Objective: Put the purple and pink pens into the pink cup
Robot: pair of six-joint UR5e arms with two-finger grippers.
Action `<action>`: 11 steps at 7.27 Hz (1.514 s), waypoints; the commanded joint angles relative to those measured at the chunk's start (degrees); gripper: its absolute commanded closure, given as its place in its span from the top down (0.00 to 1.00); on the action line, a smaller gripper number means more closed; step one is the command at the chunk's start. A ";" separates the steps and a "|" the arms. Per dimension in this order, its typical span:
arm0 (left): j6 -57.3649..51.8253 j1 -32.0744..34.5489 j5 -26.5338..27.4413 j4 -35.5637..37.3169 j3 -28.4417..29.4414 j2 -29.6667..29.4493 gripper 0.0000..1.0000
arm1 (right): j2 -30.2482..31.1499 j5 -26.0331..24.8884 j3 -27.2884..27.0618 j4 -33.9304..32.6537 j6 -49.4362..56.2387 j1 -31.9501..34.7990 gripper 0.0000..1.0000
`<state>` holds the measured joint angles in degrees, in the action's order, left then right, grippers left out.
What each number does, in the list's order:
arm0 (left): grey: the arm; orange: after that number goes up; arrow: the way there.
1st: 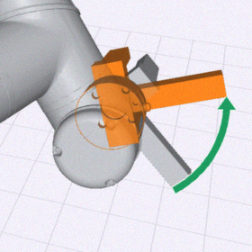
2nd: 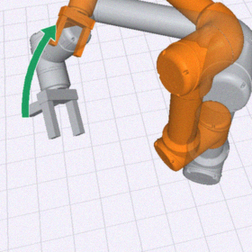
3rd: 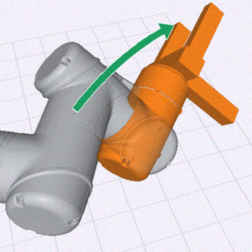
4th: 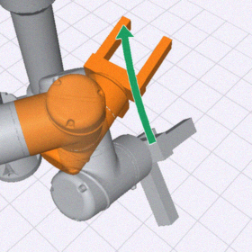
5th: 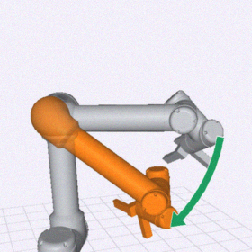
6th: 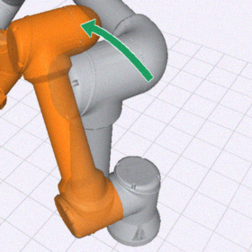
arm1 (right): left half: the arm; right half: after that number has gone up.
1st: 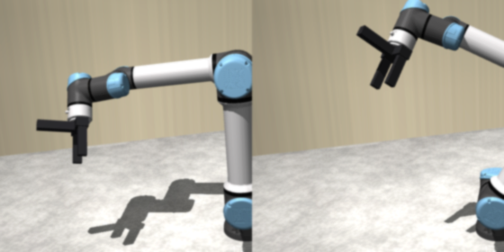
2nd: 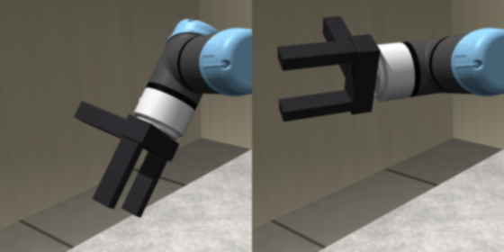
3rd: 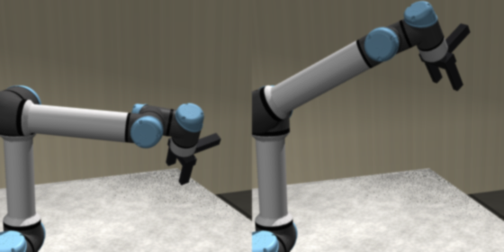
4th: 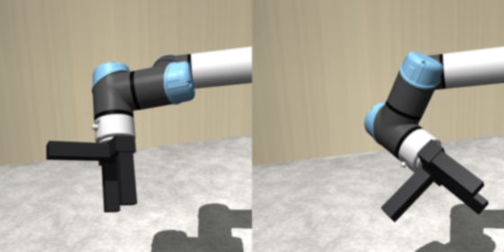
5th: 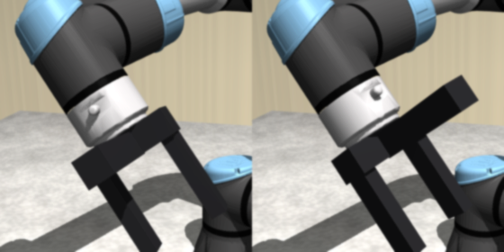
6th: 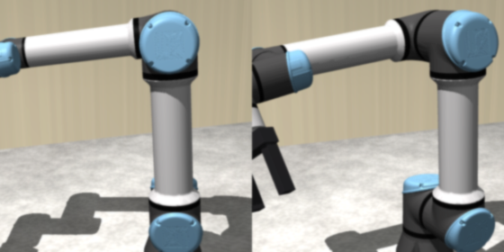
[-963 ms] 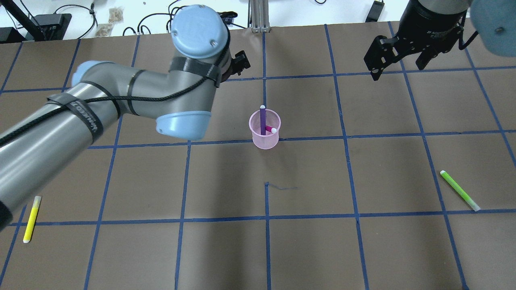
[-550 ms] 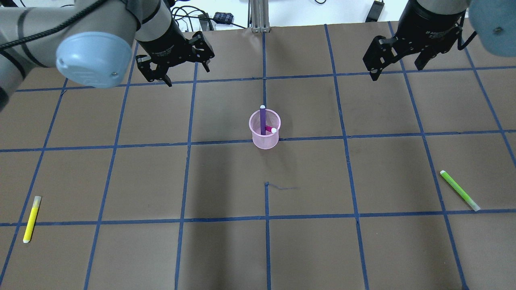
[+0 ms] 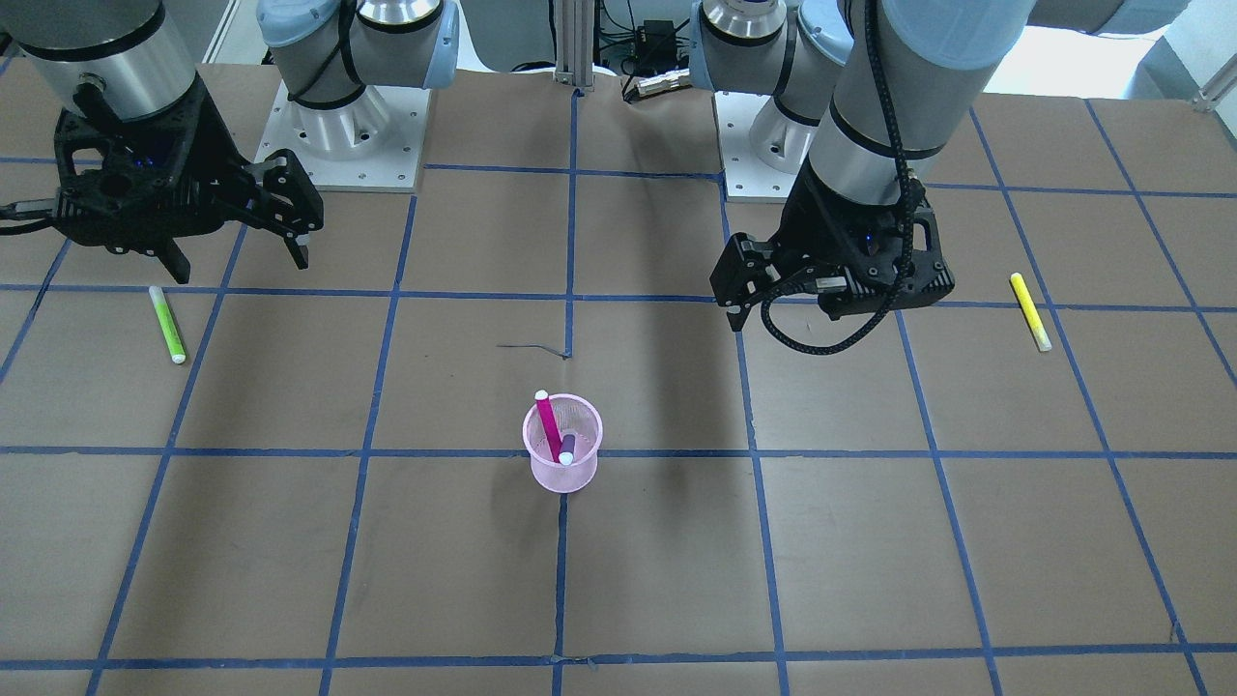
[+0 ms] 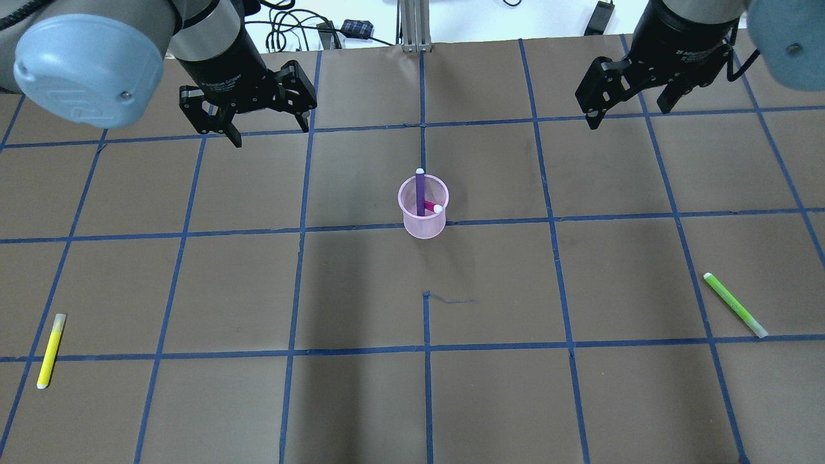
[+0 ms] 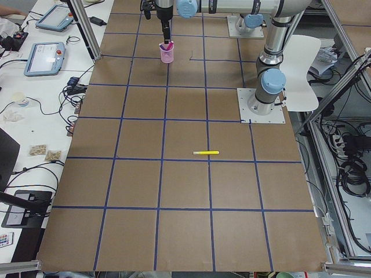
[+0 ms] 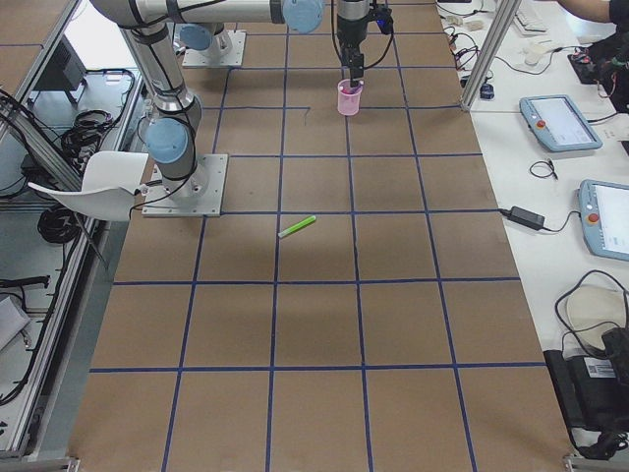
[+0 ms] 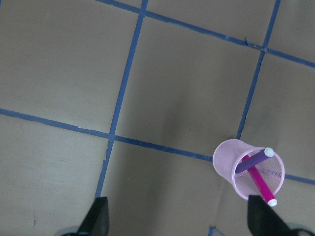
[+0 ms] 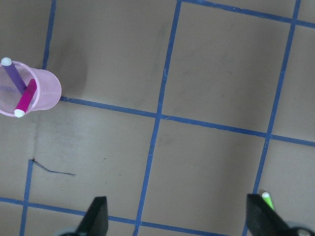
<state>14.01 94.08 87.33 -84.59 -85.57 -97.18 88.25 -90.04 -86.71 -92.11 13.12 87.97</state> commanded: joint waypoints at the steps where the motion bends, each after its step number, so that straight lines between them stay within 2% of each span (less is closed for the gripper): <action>1: -0.21 -0.47 -0.67 -2.15 0.49 0.41 1.00 | 0.08 0.04 0.05 0.00 0.06 0.00 1.00; 2: -1.69 -0.56 0.90 -4.07 0.92 0.50 1.00 | 0.17 0.04 0.05 0.00 0.06 0.00 1.00; 6: -15.22 -0.74 1.09 -10.24 4.97 1.03 1.00 | 0.17 0.04 -0.04 0.09 0.06 0.00 1.00; 11: -16.12 -0.56 2.77 -11.03 3.83 3.66 1.00 | 0.08 0.05 -0.13 0.09 0.06 0.00 1.00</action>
<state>-2.02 93.52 90.09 -95.21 -81.40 -94.53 88.37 -89.96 -86.80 -92.09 13.18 87.98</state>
